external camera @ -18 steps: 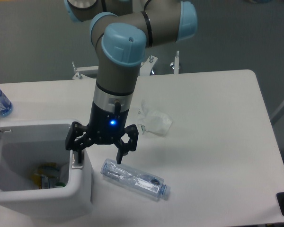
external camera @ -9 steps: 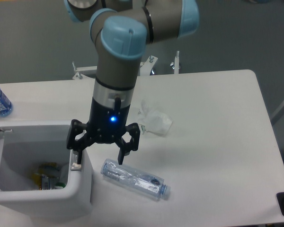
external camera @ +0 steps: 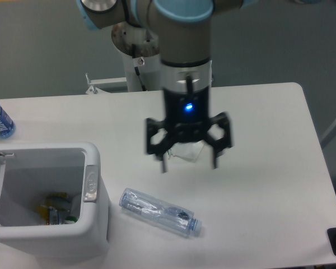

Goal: Open the trash can
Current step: 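Lift the gripper up and away from the opened trash can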

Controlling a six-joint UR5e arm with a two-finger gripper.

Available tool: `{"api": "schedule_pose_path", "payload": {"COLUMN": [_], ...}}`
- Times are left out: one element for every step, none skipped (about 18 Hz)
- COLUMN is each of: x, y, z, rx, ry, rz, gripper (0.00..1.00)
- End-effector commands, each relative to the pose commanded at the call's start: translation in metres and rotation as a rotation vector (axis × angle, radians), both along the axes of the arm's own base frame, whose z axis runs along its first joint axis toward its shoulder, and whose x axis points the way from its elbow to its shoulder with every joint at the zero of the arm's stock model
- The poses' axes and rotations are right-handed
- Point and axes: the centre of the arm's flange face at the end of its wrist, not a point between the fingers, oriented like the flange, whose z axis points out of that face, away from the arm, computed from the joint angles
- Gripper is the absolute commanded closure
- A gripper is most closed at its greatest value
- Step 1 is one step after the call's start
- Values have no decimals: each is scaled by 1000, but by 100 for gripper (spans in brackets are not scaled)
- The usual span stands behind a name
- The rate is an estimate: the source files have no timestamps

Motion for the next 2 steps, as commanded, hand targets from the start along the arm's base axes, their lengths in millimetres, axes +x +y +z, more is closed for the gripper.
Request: {"api": "schedule_pose_path", "payload": {"x": [-7,-15], "y": [-8,-20], "z": [-2,1], "rx": [-20,-33], "ry": [3,11], "rz": [-24,-30], "gripper": [0,0]}}
